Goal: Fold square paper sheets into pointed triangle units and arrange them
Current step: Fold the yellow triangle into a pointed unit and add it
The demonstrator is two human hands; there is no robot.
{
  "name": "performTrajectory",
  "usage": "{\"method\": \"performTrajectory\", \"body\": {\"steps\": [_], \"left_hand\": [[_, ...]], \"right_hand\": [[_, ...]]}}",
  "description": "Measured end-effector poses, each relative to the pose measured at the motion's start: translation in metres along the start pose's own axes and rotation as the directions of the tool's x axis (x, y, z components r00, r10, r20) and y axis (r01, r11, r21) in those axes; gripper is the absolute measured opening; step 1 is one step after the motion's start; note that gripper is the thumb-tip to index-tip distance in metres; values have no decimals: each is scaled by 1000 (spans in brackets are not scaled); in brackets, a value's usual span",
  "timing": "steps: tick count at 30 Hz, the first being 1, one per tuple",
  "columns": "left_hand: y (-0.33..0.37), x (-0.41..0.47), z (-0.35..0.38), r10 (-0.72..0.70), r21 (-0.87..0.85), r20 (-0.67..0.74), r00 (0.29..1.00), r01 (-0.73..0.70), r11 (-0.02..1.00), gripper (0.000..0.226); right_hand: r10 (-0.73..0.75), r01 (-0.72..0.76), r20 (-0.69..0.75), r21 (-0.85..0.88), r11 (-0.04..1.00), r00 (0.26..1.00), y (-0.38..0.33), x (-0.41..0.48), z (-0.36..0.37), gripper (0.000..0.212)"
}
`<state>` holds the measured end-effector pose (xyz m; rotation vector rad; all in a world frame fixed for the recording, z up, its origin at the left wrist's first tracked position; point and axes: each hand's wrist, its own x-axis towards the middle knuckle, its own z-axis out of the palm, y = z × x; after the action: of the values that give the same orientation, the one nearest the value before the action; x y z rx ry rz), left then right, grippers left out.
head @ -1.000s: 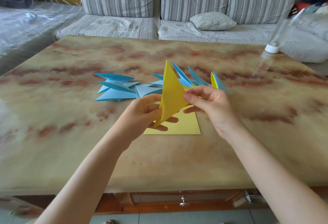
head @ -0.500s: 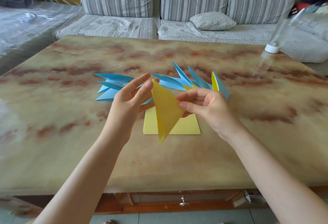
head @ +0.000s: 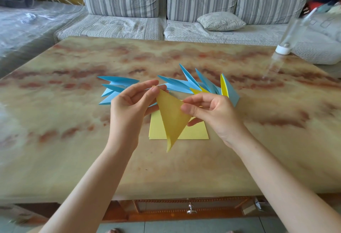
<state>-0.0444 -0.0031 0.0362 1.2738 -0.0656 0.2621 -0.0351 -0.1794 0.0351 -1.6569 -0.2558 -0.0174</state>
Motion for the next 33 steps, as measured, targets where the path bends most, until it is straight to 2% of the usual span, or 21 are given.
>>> {"method": "performTrajectory", "body": {"steps": [4,27,30,33], "left_hand": [[-1,-1,1,4,20,-24,1000,-4,1000,11],[3,-4,3,-9,22,-42,999,10,1000,9],[1,-6,5,-15,-29,-71,997,13,1000,12],[0,-7,6,-27,-96,-121,992,15,995,12]], "right_hand": [[-28,28,-24,-7,1000,999,0,0,1,9],[-35,33,-47,-48,998,998,-4,0,-1,7],[10,-9,-54,29,1000,998,-3,-1,0,7],[109,-102,-35,148,984,993,-2,0,0,27]]}}
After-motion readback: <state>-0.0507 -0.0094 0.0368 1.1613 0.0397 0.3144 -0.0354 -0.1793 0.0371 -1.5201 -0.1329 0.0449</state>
